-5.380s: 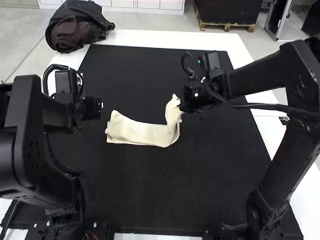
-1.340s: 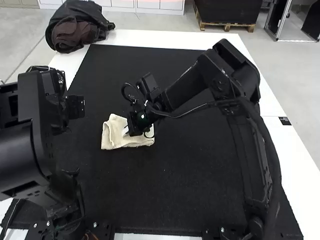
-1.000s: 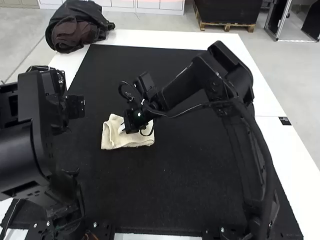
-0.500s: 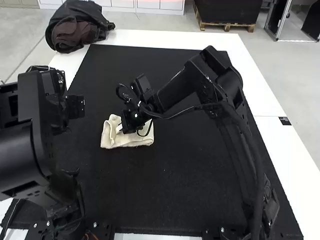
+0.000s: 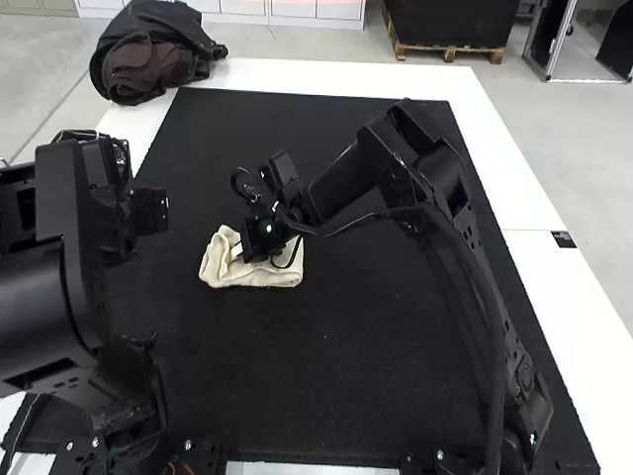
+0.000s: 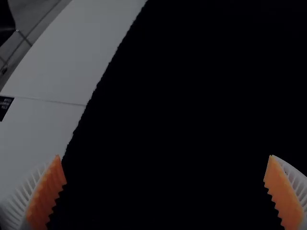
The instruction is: Fold the towel.
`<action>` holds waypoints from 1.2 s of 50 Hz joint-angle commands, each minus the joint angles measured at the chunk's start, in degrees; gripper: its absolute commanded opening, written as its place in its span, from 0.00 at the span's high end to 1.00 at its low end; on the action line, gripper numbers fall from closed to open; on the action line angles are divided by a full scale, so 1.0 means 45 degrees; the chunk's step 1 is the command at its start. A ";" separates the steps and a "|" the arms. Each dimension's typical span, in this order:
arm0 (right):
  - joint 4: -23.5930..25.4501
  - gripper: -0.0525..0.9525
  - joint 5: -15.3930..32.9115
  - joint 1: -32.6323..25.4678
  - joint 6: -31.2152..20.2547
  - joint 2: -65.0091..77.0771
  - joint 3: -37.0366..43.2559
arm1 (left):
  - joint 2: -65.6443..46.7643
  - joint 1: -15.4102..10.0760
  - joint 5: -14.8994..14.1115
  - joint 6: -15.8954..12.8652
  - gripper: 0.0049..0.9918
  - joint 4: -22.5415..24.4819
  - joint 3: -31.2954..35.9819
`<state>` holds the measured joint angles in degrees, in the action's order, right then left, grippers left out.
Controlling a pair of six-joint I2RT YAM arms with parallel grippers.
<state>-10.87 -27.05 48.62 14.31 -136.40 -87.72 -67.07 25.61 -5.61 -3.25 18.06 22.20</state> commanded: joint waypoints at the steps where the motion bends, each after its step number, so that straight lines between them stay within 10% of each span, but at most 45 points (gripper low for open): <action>1: -0.0142 0.98 0.0210 -0.0355 -0.0191 -0.0295 -0.0467 | 0.0002 0.0111 -0.0180 -0.0119 0.02 0.0107 -0.0225; 31: -0.0123 0.98 0.0151 -0.0648 0.0024 -0.0803 -0.1053 | -0.0018 0.0111 -0.0336 -0.0119 0.02 0.0224 -0.0206; 60: 0.2280 0.97 -0.0044 -0.1234 0.0669 0.2811 -0.1346 | 0.0002 0.0013 -0.0395 0.0018 0.02 -0.0460 0.0927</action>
<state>-1.41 -27.66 44.10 16.58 -130.13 -92.18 -67.07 25.61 -6.48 -3.20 15.88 23.05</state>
